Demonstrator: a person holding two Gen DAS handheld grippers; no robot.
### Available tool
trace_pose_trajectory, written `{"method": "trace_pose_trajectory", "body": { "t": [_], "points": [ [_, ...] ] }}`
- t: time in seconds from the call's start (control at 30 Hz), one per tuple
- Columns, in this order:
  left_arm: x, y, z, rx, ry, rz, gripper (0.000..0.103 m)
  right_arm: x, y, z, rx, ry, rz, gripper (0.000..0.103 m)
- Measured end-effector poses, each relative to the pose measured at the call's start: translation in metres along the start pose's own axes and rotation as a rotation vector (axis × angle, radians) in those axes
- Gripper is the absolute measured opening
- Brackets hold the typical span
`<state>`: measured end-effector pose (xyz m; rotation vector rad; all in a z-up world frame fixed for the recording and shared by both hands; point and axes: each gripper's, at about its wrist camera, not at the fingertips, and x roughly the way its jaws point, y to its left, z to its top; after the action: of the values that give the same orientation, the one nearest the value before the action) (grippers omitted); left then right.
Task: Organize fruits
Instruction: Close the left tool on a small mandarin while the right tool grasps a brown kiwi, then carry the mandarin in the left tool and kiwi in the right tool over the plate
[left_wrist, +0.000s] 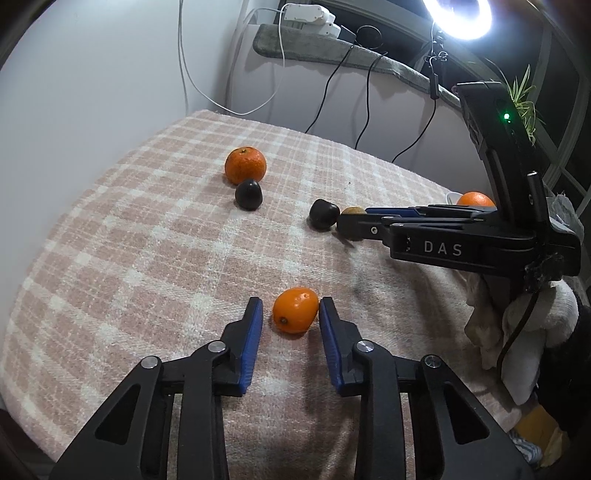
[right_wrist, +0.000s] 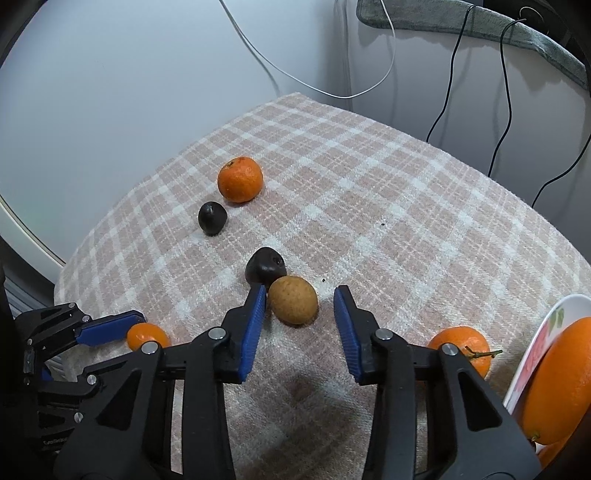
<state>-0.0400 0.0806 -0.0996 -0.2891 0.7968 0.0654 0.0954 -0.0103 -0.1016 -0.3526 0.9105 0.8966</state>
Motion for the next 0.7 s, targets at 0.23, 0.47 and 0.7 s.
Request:
{"method": "trace_pose_trajectory", "body": {
  "t": [0.23,0.47,0.7],
  "points": [
    [0.000,-0.001,0.000,0.007,-0.007,-0.002,0.023,-0.001,0.004,0.000,-0.011,-0.003,0.001,0.028],
    [-0.002,-0.003,0.001,-0.002,-0.011,-0.018,0.023,-0.013,0.000,0.001,0.005,-0.026,0.011,0.028],
    [-0.004,-0.011,0.006,0.003,-0.021,-0.050,0.023,-0.032,-0.008,-0.004,0.023,-0.056,0.015,0.028]
  ]
}}
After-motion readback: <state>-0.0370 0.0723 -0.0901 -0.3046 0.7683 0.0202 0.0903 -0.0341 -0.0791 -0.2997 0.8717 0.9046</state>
